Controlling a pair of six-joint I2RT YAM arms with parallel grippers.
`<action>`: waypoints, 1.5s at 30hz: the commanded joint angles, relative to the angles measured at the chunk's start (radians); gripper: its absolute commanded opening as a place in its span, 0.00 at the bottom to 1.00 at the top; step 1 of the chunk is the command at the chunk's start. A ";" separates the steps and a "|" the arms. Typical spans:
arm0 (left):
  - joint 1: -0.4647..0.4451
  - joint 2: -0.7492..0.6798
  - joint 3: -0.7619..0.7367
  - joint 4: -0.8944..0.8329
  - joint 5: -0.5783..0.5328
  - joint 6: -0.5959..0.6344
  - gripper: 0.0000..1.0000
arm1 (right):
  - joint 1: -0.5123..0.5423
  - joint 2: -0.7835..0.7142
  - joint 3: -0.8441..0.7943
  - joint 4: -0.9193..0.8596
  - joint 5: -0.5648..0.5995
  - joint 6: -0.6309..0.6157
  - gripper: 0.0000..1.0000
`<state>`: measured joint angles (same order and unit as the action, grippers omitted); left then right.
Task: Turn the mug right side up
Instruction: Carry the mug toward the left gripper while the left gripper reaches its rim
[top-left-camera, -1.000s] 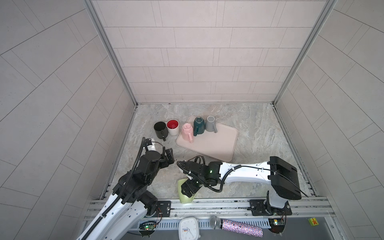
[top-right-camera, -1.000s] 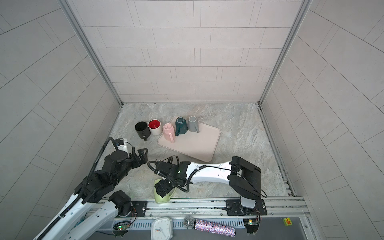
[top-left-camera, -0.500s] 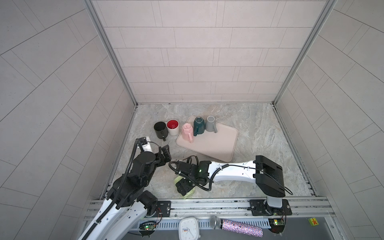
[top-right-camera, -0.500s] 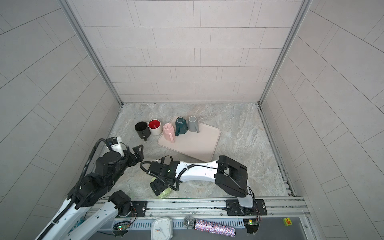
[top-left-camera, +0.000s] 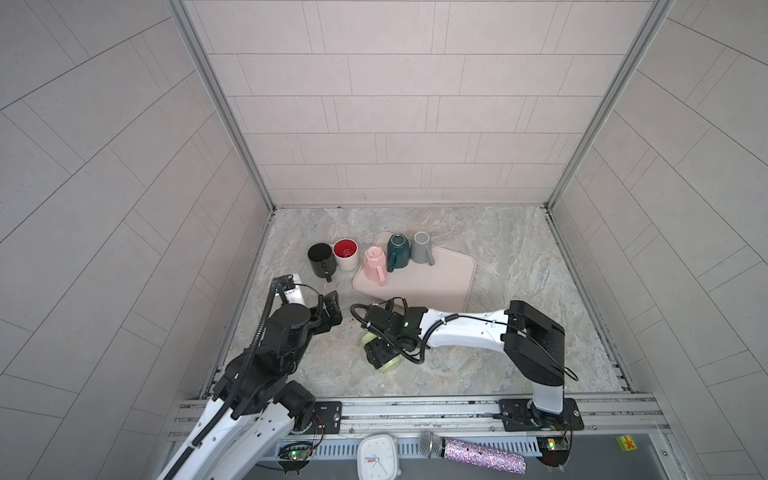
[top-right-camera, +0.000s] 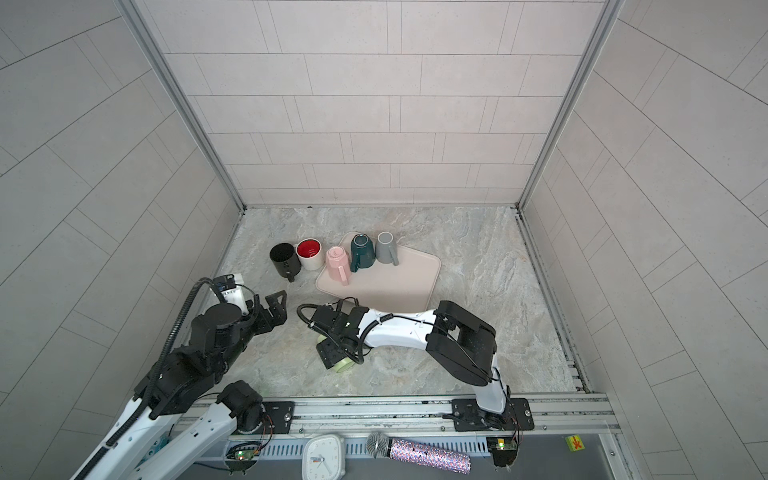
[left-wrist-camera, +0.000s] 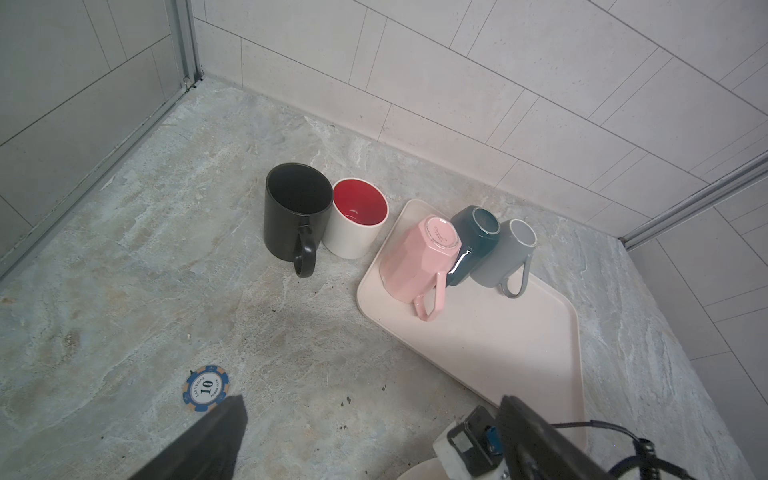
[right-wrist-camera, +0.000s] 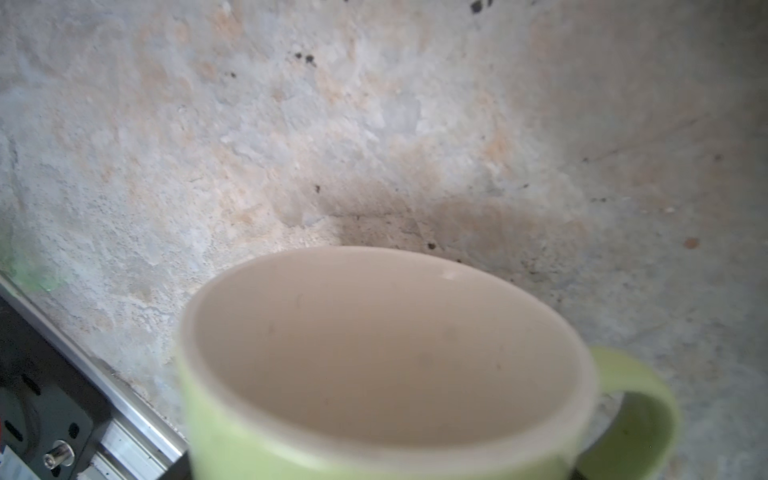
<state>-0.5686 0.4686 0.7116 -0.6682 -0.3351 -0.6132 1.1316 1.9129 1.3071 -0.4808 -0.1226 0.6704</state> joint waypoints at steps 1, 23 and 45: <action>0.007 0.015 -0.019 0.007 0.015 0.009 1.00 | -0.022 -0.062 -0.050 0.050 0.035 -0.034 0.75; 0.035 0.198 -0.071 0.097 0.312 -0.004 1.00 | -0.091 -0.389 -0.477 0.781 -0.052 -0.387 0.70; 0.042 0.506 0.055 0.164 0.690 0.125 0.69 | -0.113 -0.507 -0.627 1.043 -0.039 -0.587 0.78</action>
<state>-0.5308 0.9585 0.7353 -0.5251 0.3382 -0.5167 1.0145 1.4475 0.6781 0.4271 -0.1749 0.1207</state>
